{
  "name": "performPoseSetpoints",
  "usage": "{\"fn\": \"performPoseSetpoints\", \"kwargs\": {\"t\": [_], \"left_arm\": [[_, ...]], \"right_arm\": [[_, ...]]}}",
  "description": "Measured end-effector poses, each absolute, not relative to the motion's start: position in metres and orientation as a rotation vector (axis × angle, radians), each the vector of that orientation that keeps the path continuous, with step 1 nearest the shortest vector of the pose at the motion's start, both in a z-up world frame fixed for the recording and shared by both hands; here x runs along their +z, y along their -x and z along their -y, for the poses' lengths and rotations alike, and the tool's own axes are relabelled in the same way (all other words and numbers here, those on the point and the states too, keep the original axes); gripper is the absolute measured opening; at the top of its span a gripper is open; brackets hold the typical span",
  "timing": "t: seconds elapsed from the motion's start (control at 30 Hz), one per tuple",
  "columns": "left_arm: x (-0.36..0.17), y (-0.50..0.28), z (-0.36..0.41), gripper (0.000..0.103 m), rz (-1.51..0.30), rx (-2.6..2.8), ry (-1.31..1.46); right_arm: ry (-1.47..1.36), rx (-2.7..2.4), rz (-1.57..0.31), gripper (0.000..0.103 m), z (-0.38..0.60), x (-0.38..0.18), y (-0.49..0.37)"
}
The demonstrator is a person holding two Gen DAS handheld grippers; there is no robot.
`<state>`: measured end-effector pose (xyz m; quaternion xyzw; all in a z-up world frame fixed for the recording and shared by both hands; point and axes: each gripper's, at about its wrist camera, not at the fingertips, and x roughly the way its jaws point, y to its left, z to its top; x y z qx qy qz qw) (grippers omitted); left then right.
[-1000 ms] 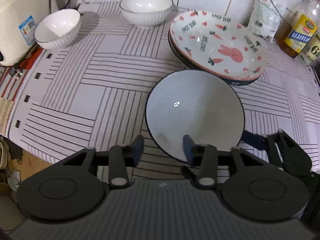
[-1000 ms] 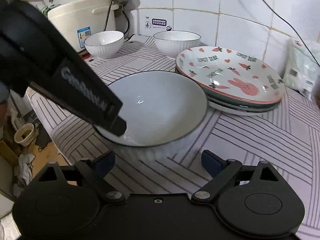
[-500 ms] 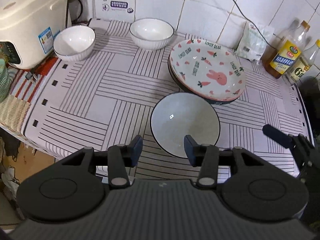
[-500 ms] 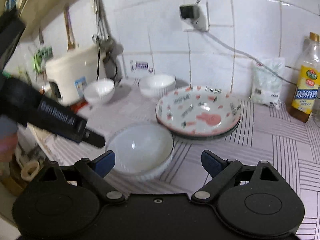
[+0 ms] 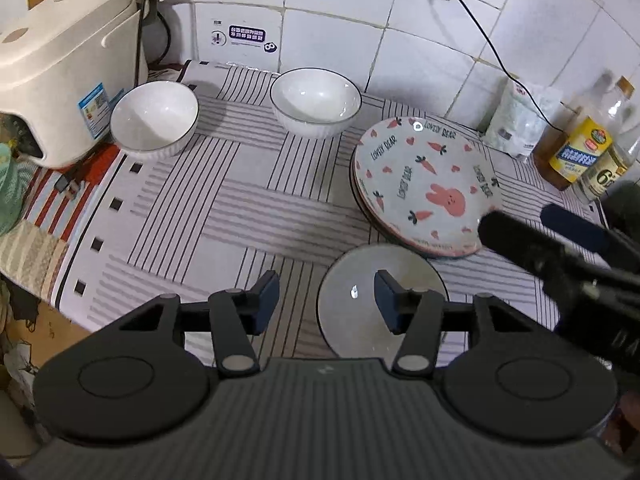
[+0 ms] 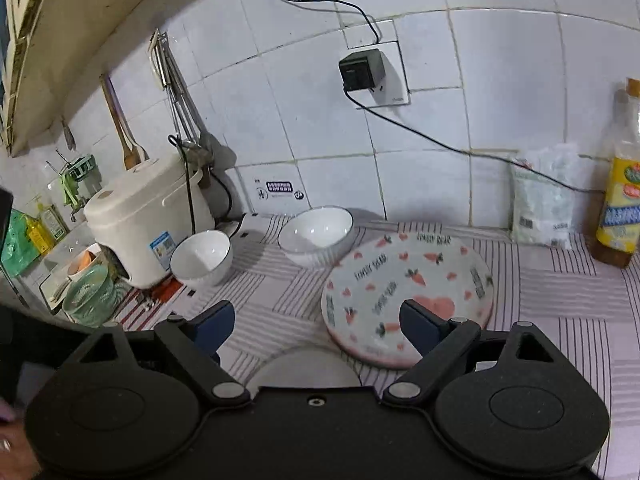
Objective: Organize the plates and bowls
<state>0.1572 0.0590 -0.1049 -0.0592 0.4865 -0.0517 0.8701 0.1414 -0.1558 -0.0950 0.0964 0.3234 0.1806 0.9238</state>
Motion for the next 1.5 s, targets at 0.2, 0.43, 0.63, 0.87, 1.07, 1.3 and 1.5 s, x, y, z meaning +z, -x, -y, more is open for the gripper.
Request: {"fn": "performPoseSetpoints", "kwargs": {"t": [0.2,0.43,0.63,0.87,1.07,1.3,1.5], "left_arm": [[-0.107,-0.204,-0.076,0.057,-1.02,-0.077,0.141],[-0.133,-0.253,-0.1,0.07,-0.971,-0.033,0.274],[-0.152,-0.292,-0.111,0.07,-0.94,-0.021,0.329],[-0.174,-0.341,-0.116,0.073,-0.968,0.025,0.311],[-0.189,-0.369,-0.117,0.072,-0.984,0.008,0.298],[-0.202,-0.387,-0.117,0.04,-1.022,-0.015,0.359],[-0.195,-0.388,-0.101,0.016,-1.029,-0.026,0.301]], "right_arm": [[-0.25,0.371,-0.682,0.092,0.157,-0.101,-0.196],[-0.529,0.367,-0.771,0.08,0.16,-0.143,-0.261],[-0.473,0.381,-0.792,0.075,0.137,-0.158,-0.294],[-0.156,0.408,-0.804,0.047,0.093,-0.168,-0.342],[-0.089,0.365,-0.858,0.047,0.082,-0.188,-0.384],[-0.066,0.361,-0.9,0.015,0.081,-0.2,-0.404],[-0.064,0.37,-0.908,0.017,0.078,-0.205,-0.409]]}}
